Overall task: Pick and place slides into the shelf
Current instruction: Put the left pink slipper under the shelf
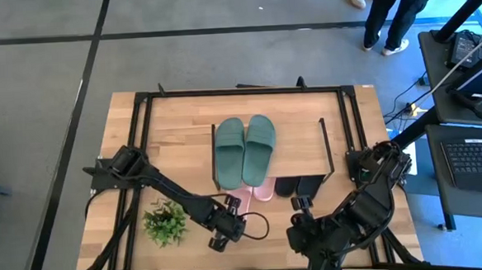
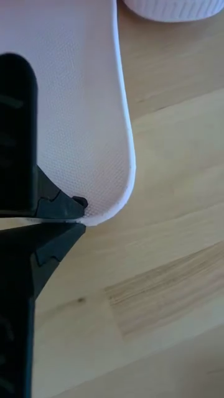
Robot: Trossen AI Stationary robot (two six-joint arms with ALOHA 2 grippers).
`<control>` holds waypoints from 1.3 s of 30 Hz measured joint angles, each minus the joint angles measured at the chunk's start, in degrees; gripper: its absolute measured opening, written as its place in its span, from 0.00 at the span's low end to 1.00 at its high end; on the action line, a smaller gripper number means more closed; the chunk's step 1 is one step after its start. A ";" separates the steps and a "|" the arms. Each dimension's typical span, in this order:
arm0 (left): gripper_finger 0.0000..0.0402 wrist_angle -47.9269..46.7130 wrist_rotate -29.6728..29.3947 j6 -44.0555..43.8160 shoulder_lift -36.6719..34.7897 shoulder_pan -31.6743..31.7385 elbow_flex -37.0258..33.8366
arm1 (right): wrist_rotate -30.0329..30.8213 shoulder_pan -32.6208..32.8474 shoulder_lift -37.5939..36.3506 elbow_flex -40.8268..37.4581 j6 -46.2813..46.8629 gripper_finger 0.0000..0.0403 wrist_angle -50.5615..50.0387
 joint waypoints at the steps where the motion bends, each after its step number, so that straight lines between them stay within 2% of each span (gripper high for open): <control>1: 0.00 0.00 0.64 -0.04 -0.18 0.24 0.00 | 0.32 -0.12 -0.12 0.00 -0.02 0.27 0.00; 7: 0.00 -0.09 0.97 -0.54 -0.20 0.61 0.00 | 0.65 -0.76 -0.77 0.00 -0.09 0.27 -0.82; 11: 0.00 0.09 0.93 -5.51 -0.38 0.30 -0.69 | 0.66 -1.02 -1.15 0.00 -0.06 0.27 -0.90; 18: 0.00 5.96 -1.01 -10.28 -2.17 -1.16 -5.15 | 0.65 -1.13 -1.13 0.00 -0.33 0.27 -0.45; 24: 0.00 7.41 -3.57 -10.81 -2.10 -1.79 -5.29 | -0.70 -1.13 -1.11 0.00 -0.33 0.27 0.55; 30: 0.00 11.14 -6.99 -15.24 -1.77 -0.04 -5.32 | -1.34 -0.62 -1.09 0.00 -0.08 0.27 1.16; 39: 0.00 10.83 -10.03 -12.94 -2.00 2.98 -4.87 | -1.49 -0.27 -1.06 0.00 -0.09 0.27 1.33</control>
